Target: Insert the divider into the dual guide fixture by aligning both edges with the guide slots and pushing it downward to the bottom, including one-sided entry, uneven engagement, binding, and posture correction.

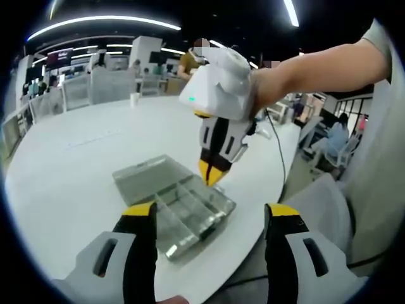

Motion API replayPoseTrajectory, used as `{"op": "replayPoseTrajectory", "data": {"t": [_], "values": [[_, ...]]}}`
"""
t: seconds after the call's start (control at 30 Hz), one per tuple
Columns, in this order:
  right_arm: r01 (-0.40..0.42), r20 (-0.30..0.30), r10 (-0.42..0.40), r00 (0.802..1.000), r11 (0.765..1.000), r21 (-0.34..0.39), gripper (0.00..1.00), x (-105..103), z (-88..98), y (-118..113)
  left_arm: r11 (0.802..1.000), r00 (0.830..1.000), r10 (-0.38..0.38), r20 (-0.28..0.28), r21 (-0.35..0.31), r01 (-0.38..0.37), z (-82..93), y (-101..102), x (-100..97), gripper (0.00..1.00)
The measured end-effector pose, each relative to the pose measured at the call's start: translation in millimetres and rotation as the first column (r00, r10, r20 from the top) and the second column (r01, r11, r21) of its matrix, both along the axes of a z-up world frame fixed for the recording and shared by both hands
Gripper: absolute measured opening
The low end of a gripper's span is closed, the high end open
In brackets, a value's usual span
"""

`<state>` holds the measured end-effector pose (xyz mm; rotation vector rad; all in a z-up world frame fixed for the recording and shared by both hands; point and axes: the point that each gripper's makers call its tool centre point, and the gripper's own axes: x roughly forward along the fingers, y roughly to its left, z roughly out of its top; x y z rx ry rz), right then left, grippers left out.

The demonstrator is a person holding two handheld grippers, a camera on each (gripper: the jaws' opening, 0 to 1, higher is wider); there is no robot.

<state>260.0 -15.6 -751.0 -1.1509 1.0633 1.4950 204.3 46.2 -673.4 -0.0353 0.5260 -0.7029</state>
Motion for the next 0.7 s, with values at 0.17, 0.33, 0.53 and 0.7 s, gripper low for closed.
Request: {"op": "replayPoseTrajectory", "data": {"t": [0.17,0.33,0.53,0.7], "values": [[0.002,0.001,-0.002,1.0,1.0,0.002,0.0,0.6,-2.5,-1.4,1.0,1.0,-0.001,-0.001,0.001,0.001,-0.1,-0.7,-0.5,0.68],[-0.005,0.002,0.005,1.0,1.0,0.006,0.0,1.1,-3.2,-1.1,1.0,1.0,-0.001,-0.002,0.002,0.001,0.7,-1.7,-0.7,0.68],[-0.01,0.003,0.01,1.0,1.0,0.006,0.0,0.5,-4.1,-0.7,1.0,1.0,-0.001,-0.002,0.003,0.001,0.7,-0.9,-0.5,0.68],[-0.013,0.006,0.013,1.0,1.0,0.004,0.0,0.6,-6.7,-0.6,1.0,1.0,-0.001,-0.002,0.004,0.001,1.0,-0.3,-0.4,0.68]]}}
